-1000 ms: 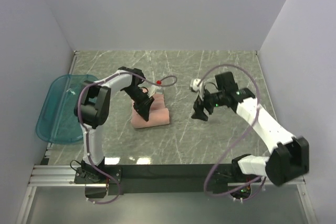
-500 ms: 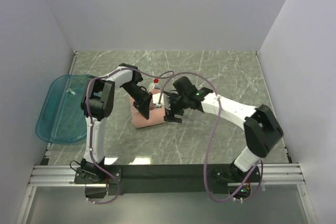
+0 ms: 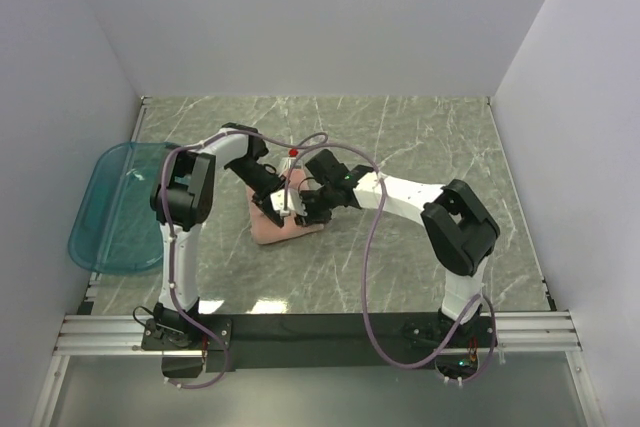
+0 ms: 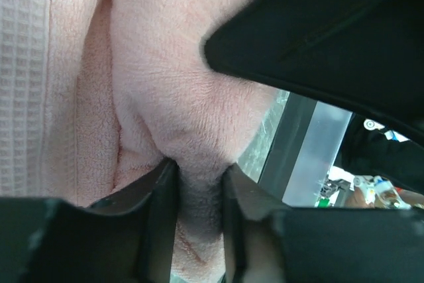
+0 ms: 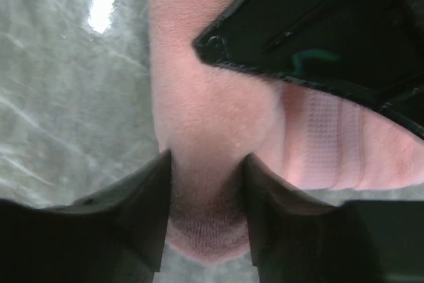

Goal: Roll the towels
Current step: Roll the towel

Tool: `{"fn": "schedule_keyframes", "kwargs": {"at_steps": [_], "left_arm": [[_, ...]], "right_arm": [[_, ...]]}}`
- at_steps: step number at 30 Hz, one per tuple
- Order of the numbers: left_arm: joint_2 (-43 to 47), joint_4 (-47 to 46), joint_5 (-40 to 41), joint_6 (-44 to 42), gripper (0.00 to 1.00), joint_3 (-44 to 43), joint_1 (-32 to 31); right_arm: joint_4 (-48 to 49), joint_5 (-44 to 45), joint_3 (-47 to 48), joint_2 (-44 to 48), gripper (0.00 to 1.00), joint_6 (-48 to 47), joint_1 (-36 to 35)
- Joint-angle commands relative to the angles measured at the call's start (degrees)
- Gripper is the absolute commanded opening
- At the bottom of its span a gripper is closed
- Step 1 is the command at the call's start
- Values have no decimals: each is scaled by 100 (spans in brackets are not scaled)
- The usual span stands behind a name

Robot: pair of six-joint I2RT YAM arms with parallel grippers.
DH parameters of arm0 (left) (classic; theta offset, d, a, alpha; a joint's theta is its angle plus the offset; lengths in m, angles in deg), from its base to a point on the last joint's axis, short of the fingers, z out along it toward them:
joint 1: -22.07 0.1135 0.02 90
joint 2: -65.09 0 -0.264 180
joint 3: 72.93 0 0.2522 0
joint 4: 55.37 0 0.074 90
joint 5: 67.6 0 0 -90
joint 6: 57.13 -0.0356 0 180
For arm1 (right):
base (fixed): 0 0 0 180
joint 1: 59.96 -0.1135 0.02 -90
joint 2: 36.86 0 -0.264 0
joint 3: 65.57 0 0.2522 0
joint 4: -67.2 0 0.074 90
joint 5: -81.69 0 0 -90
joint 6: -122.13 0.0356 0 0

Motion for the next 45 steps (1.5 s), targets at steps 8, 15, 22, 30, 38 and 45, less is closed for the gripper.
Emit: {"fn": "schedule_keyframes", "kwargs": {"at_steps": [8, 15, 22, 30, 38, 45], "left_arm": [[705, -1069, 605, 207, 44, 175, 255], [1101, -1604, 859, 1015, 44, 60, 897], [671, -2395, 991, 2025, 42, 297, 950], [99, -2677, 1510, 2554, 34, 227, 950], [90, -2704, 1545, 2757, 40, 271, 976], [643, -2695, 1677, 2879, 45, -168, 1274]], "right_arm": [[-2115, -487, 1255, -748, 0, -11, -62], [-2814, -584, 1741, -1012, 0, 525, -71], [-3192, -584, 2145, -1346, 0, 736, -71], [-4483, -1181, 3498, -2302, 0, 1017, -62], [-5590, -1480, 4623, -3560, 0, 1299, 69], [-5775, -1551, 4878, -4220, 0, 1633, 333]]}}
